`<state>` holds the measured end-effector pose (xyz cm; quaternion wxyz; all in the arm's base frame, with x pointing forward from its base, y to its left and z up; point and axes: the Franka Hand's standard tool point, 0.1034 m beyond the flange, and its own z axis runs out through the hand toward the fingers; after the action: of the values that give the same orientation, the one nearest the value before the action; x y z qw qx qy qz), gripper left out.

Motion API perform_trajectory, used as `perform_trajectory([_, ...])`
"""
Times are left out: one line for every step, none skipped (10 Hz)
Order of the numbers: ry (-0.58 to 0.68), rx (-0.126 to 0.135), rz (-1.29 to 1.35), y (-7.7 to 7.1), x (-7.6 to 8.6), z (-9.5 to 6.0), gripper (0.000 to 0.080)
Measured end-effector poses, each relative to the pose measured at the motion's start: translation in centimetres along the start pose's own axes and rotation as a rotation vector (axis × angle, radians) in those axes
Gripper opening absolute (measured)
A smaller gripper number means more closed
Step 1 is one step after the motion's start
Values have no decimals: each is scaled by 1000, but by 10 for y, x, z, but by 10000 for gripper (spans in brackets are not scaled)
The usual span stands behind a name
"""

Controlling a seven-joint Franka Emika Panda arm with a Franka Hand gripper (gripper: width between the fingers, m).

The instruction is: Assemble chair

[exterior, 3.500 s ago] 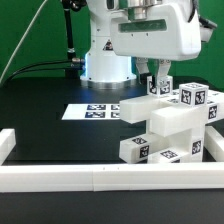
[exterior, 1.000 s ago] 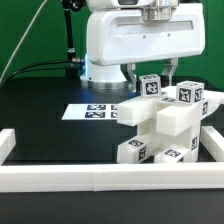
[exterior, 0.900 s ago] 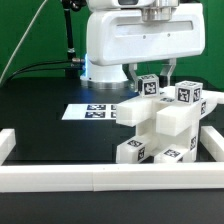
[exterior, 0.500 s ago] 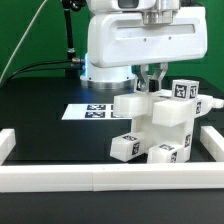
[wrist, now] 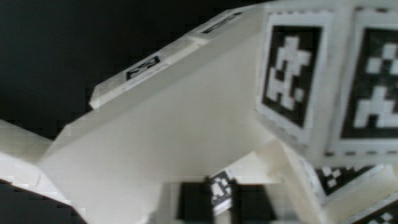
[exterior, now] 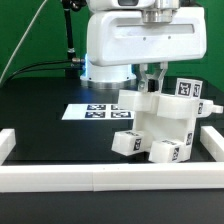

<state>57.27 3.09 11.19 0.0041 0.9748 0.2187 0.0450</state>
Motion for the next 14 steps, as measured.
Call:
perform_trajectory([0, 0, 0, 0, 0, 0, 222])
perform_trajectory([-7, 4, 6, 2, 0, -1, 222])
perform_trajectory([-18, 8, 18, 11, -4, 0, 406])
perform_trajectory([-25, 6, 33, 20, -8, 4, 540])
perform_trajectory([-27, 2, 41, 25, -10, 9, 540])
perform_trajectory([-27, -4, 45, 28, -11, 13, 627])
perform_trajectory([-23, -7, 46, 30, -9, 13, 643])
perform_trajectory([-21, -9, 52, 30, -8, 13, 643])
perform_trajectory([-20, -9, 64, 29, -8, 12, 648])
perform_trajectory([-22, -7, 79, 28, -7, 12, 648])
perform_trajectory([-25, -1, 87, 25, -7, 11, 649])
perform_trajectory([-35, 8, 96, 22, -8, 10, 649])
perform_trajectory([-55, 26, 99, 19, -10, 7, 649])
perform_trajectory([-59, 34, 97, 17, -9, 3, 649])
